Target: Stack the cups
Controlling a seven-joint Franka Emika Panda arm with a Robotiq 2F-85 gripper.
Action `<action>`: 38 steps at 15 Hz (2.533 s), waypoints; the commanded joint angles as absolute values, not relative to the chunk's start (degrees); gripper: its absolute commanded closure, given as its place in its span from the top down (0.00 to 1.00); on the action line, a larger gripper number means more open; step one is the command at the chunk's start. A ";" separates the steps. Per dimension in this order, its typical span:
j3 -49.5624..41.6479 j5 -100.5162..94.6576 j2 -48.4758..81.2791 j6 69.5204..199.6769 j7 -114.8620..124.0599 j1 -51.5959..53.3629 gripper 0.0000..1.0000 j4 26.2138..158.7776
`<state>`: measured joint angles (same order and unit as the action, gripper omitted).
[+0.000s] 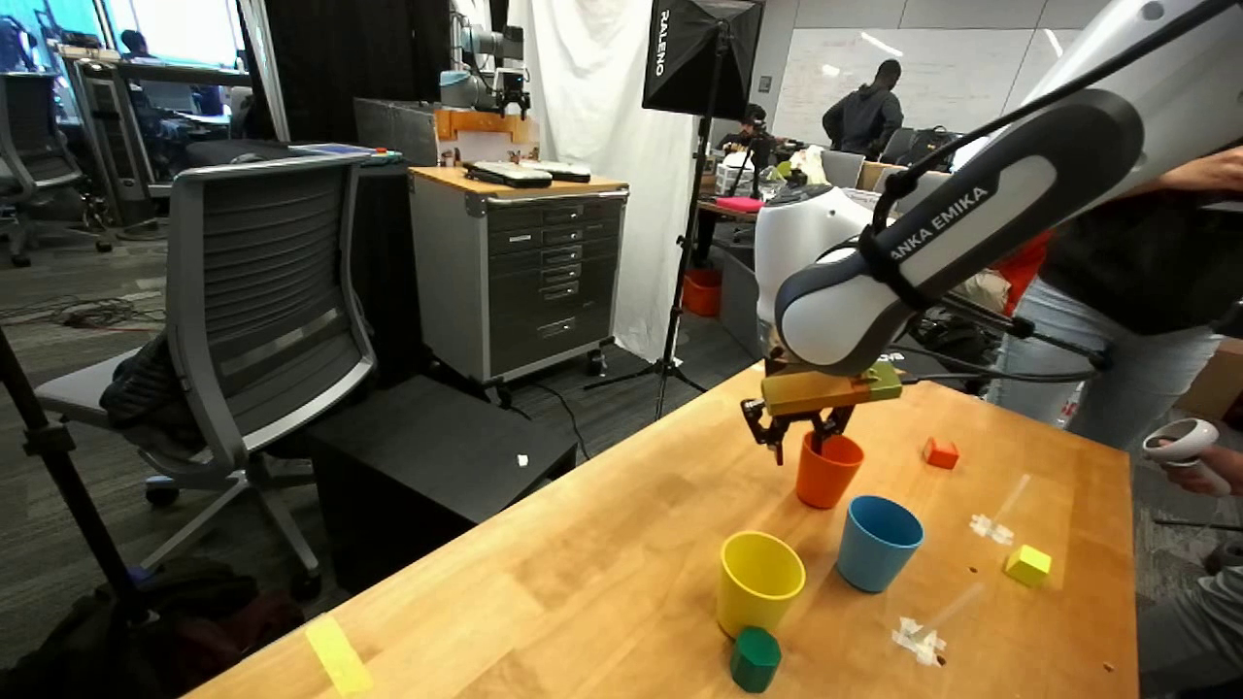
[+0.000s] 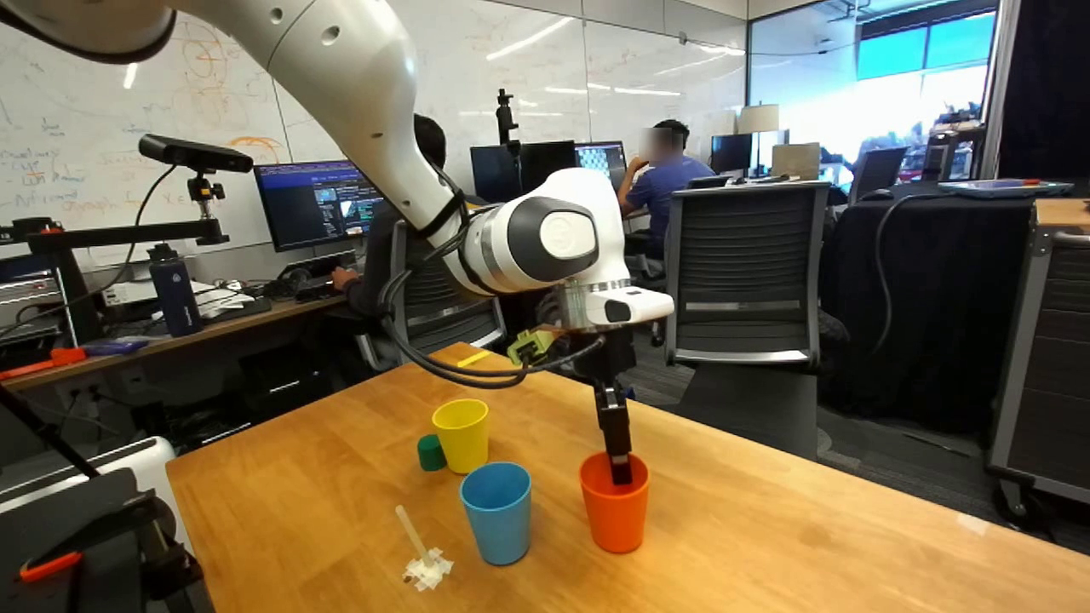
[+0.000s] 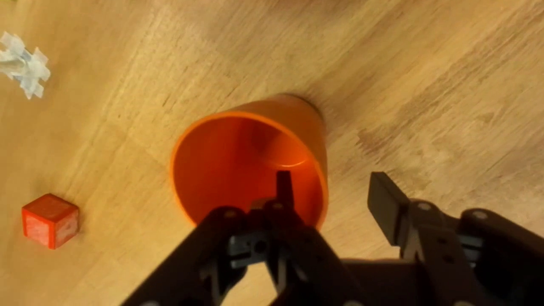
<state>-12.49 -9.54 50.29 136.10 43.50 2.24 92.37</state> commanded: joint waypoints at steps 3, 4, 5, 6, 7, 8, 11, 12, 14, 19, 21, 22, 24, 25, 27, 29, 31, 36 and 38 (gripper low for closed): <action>-13.62 -8.25 51.91 135.03 43.04 2.56 0.04 89.64; -13.65 -8.28 51.84 135.10 42.96 2.55 0.00 89.76; -13.68 -8.29 51.73 135.10 42.94 2.56 0.00 89.85; -13.61 -8.27 51.53 135.08 42.78 2.54 0.00 90.03; -13.62 -8.30 51.33 135.24 42.75 2.57 0.01 90.27; -13.51 -8.25 50.95 135.30 42.59 2.54 0.01 90.69; -13.57 -8.64 49.91 135.62 42.25 2.86 0.01 92.17; -13.46 -8.65 49.38 135.55 41.89 2.84 0.01 92.79; -13.72 -8.92 47.96 135.76 41.81 3.09 0.01 94.39; -13.81 -9.40 41.29 136.72 40.38 3.41 0.01 100.44; -13.82 -9.87 37.50 137.05 39.77 3.81 0.01 103.54; -13.75 -10.10 35.28 137.14 39.46 3.99 0.01 105.44; -13.71 -10.76 31.40 137.36 39.13 4.37 0.01 108.64; -13.68 -11.19 29.57 137.39 39.00 4.54 0.01 110.16; -13.41 -11.86 26.22 137.35 38.70 4.72 0.01 112.90; -12.99 -12.56 23.47 137.24 38.64 4.90 0.01 115.32; -12.54 -12.90 21.34 137.04 38.65 5.11 0.01 117.40; -10.67 -14.67 18.60 137.44 38.88 5.97 0.01 122.19; -9.94 -15.18 18.35 137.60 39.01 6.47 0.01 123.41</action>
